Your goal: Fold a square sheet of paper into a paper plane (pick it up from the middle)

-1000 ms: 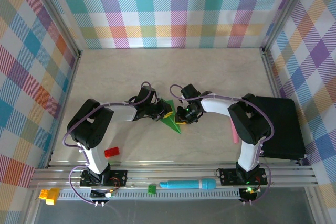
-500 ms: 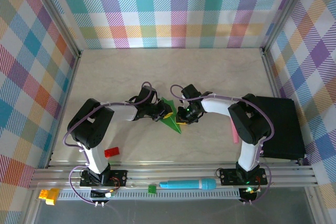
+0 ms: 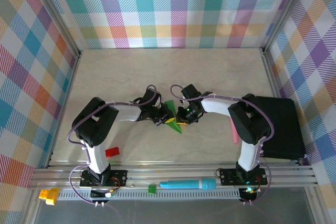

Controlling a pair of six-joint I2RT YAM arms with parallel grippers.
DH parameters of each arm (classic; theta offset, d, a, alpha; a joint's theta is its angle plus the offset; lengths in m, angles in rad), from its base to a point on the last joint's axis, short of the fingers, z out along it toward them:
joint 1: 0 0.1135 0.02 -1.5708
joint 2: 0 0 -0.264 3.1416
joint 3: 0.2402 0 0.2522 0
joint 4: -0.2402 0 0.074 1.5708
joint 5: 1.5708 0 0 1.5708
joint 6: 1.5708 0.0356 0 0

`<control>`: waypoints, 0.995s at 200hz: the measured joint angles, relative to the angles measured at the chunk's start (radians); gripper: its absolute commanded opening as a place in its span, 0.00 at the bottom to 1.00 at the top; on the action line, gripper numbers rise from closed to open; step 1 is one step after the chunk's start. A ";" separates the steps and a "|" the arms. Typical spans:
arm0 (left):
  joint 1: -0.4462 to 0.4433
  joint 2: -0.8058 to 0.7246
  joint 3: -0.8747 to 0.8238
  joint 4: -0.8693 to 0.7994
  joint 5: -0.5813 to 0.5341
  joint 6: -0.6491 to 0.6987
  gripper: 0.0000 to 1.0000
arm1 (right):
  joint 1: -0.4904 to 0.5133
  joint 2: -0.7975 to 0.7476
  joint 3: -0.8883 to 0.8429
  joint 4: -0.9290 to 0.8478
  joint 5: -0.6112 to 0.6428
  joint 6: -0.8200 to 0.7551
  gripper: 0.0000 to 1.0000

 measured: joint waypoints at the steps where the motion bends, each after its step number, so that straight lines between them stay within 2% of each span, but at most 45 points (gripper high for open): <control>1: 0.000 0.000 0.001 -0.003 0.000 0.000 0.10 | 0.000 0.000 0.000 0.000 0.000 0.000 0.15; 68: -0.007 0.020 0.058 -0.124 -0.038 0.052 0.08 | -0.003 0.000 0.000 0.000 -0.007 0.000 0.16; 112: -0.008 0.027 0.077 -0.157 -0.042 0.071 0.08 | -0.004 -0.051 -0.022 -0.004 -0.006 0.016 0.31; 128: -0.008 0.029 0.079 -0.160 -0.041 0.074 0.08 | -0.011 -0.111 -0.042 -0.005 -0.007 0.023 0.32; 156: -0.008 0.029 0.079 -0.161 -0.041 0.079 0.08 | -0.023 -0.175 -0.052 0.010 -0.035 0.023 0.29; 181: -0.008 0.029 0.079 -0.161 -0.041 0.085 0.08 | -0.030 -0.173 -0.071 0.042 -0.085 0.024 0.19; 199: -0.008 0.029 0.079 -0.161 -0.041 0.085 0.08 | -0.029 -0.160 -0.075 0.058 -0.119 0.026 0.16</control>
